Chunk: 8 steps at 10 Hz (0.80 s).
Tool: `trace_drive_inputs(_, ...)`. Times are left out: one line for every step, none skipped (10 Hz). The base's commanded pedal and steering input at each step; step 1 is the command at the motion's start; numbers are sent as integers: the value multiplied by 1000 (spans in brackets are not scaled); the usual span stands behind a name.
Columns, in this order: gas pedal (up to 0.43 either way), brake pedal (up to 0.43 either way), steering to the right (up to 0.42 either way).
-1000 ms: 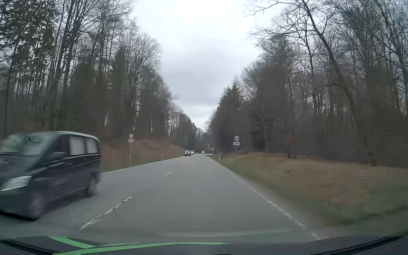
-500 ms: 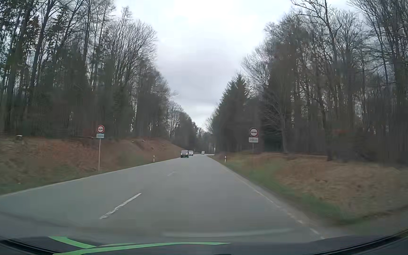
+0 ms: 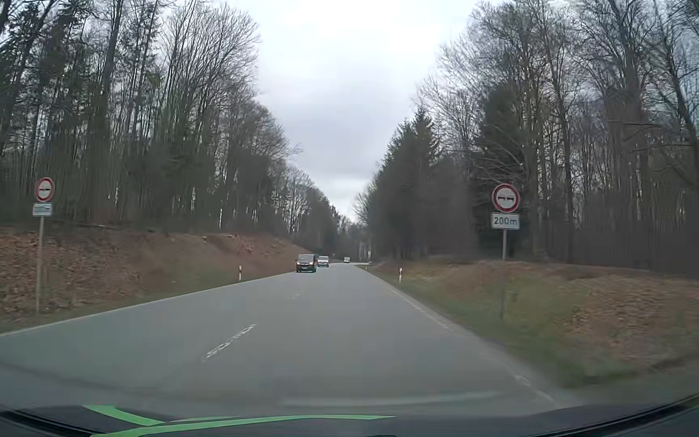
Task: Follow the waypoints while adhering to traffic rules and regulations
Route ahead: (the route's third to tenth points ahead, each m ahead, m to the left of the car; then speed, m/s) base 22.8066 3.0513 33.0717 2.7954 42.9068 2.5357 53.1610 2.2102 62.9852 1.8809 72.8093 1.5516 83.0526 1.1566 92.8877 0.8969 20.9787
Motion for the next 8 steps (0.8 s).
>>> trace_drive_inputs(220, 0, 1)
trace_drive_inputs(220, 0, 1)
trace_drive_inputs(220, 0, 1)
trace_drive_inputs(220, 0, 2)
trace_drive_inputs(220, 0, 3)
trace_drive_inputs(220, 0, 3)
trace_drive_inputs(220, 0, 3)
trace_drive_inputs(220, 0, 3)
